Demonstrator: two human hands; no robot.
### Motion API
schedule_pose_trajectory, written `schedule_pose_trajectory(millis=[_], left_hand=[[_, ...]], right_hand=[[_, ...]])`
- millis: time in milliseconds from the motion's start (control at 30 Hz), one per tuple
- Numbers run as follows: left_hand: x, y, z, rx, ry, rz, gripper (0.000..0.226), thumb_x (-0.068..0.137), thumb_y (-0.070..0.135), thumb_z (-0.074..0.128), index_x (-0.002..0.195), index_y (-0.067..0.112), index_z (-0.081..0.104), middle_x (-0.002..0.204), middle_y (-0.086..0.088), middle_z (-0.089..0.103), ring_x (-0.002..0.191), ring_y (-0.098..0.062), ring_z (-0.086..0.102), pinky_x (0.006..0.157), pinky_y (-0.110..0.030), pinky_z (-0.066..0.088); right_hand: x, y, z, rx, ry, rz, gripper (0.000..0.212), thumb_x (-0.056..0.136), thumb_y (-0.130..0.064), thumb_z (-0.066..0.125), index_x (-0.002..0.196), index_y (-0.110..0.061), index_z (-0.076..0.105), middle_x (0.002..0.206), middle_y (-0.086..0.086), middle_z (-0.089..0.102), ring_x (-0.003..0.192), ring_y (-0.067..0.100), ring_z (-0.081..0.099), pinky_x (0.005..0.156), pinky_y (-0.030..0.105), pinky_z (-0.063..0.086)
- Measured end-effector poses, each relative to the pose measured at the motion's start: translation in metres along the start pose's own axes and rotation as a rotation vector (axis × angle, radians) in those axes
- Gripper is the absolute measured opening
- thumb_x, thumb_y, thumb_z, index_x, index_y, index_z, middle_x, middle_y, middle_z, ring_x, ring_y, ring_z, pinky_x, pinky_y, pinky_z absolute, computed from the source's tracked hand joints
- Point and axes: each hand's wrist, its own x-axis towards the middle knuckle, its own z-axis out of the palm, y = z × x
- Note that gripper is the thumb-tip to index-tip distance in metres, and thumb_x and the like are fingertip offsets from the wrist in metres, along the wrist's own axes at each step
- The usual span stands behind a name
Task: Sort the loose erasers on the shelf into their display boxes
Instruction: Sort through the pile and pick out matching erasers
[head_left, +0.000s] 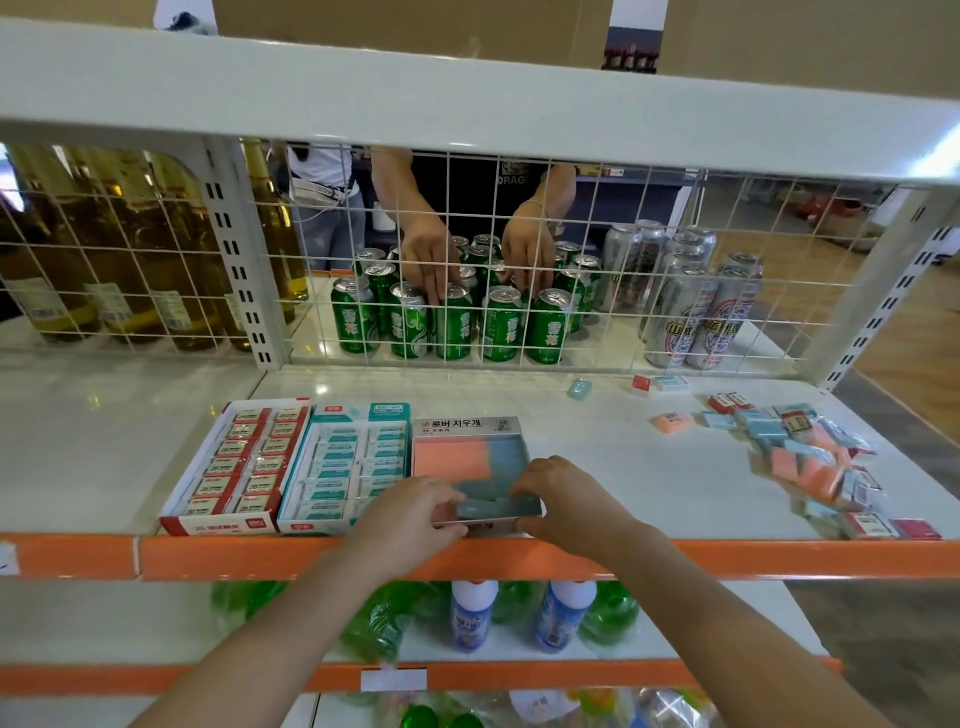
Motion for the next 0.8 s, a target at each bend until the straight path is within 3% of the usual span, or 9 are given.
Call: schedule_pose_trajectory(millis=[267,400,533,800], left_hand=[[-0.002,-0.015,-0.012,0.138,0.022,0.051,0.044,0.088,0.045,0.054,0.128,0.025,0.053,0.128,0.01,0.052,0.116,-0.007,0.047,0.097,-0.024,0.04],[-0.001,-0.021,-0.014,0.234,-0.02,0.086,0.037,0.088,0.046,0.053,0.116,0.023,0.061,0.112,0.008,0.055,0.106,-0.009,0.048,0.088,-0.024,0.042],[0.001,-0.021,-0.012,0.353,-0.055,0.147,0.032,0.09,0.044,0.049,0.104,0.019,0.063,0.104,0.005,0.055,0.104,-0.012,0.044,0.082,-0.024,0.036],[0.004,-0.02,-0.014,0.398,-0.051,0.208,0.031,0.092,0.04,0.047,0.104,0.017,0.063,0.102,0.003,0.054,0.103,-0.013,0.045,0.082,-0.024,0.035]], right_hand=[[0.012,-0.017,0.002,0.124,-0.017,-0.065,0.037,0.085,-0.027,0.062,0.12,-0.017,0.058,0.118,0.003,0.055,0.11,0.018,0.047,0.091,0.024,0.038],[0.022,-0.028,0.011,0.203,-0.039,-0.168,0.038,0.081,-0.02,0.066,0.119,-0.019,0.061,0.111,0.005,0.057,0.106,0.02,0.049,0.087,0.023,0.037],[0.028,-0.031,0.012,0.123,-0.082,-0.239,0.03,0.084,-0.019,0.062,0.114,-0.012,0.063,0.113,0.009,0.057,0.107,0.024,0.049,0.092,0.033,0.039],[0.03,-0.027,0.01,0.074,-0.126,-0.298,0.03,0.088,-0.024,0.058,0.116,-0.017,0.064,0.116,0.006,0.057,0.11,0.02,0.05,0.092,0.029,0.039]])
